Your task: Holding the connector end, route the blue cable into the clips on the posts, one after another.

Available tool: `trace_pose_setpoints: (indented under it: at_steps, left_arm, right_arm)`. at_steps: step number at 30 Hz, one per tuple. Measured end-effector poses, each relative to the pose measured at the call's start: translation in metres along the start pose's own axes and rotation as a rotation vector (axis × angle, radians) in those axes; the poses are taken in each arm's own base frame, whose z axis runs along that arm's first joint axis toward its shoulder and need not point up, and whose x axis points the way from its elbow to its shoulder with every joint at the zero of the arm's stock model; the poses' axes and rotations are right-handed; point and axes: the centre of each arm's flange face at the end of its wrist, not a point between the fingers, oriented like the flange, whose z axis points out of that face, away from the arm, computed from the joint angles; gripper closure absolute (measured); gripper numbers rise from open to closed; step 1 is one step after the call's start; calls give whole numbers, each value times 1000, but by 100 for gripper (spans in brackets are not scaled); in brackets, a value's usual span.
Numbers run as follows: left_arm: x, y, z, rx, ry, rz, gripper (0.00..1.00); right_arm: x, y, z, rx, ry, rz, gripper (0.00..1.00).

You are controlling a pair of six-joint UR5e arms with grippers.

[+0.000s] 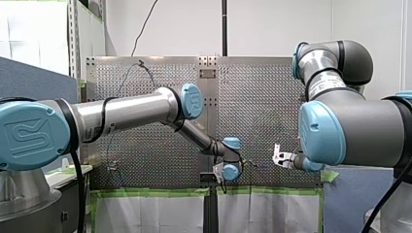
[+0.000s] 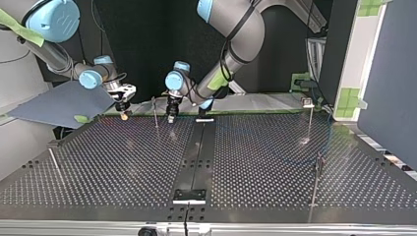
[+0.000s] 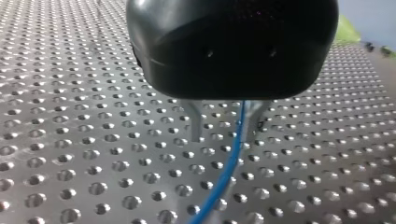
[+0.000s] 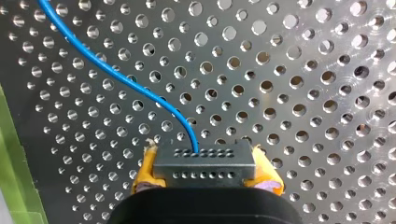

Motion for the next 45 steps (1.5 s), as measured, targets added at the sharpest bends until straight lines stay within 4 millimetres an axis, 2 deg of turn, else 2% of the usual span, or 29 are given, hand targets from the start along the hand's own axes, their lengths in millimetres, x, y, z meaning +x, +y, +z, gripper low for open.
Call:
trace_pose_setpoints:
  at_steps: [1,2,7,8,9,16,21,27,33,45]
  left_arm:
    - [1,0,-1,-3,6,8,40]
    - [1,1,-2,-7,15,19,34]
    - [4,2,-8,-28,54,82,31]
    - [5,3,-9,-31,64,99,9]
    - [6,3,-10,-34,73,111,0]
    - [9,0,-22,-68,125,209,0]
    - [10,-12,-33,-65,166,261,0]
    - [7,-30,-45,-33,214,262,0]
    - [-5,-44,-52,-8,261,249,0]
    - [3,-56,-77,-19,315,276,0]
  right_arm:
    - [0,0,0,0,0,0,100]
    - [0,0,0,0,-1,1,100]
    - [0,1,-1,-2,-4,2,100]
    - [-1,1,-1,-2,-4,3,100]
    - [-1,1,-1,-3,-4,3,100]
    - [-1,3,-2,-5,-8,6,100]
    - [-2,4,-3,-8,-14,9,100]
    - [-2,6,-4,-14,-23,14,100]
    - [-3,7,-5,-18,-30,19,100]
    - [-4,7,-6,-19,-37,25,100]
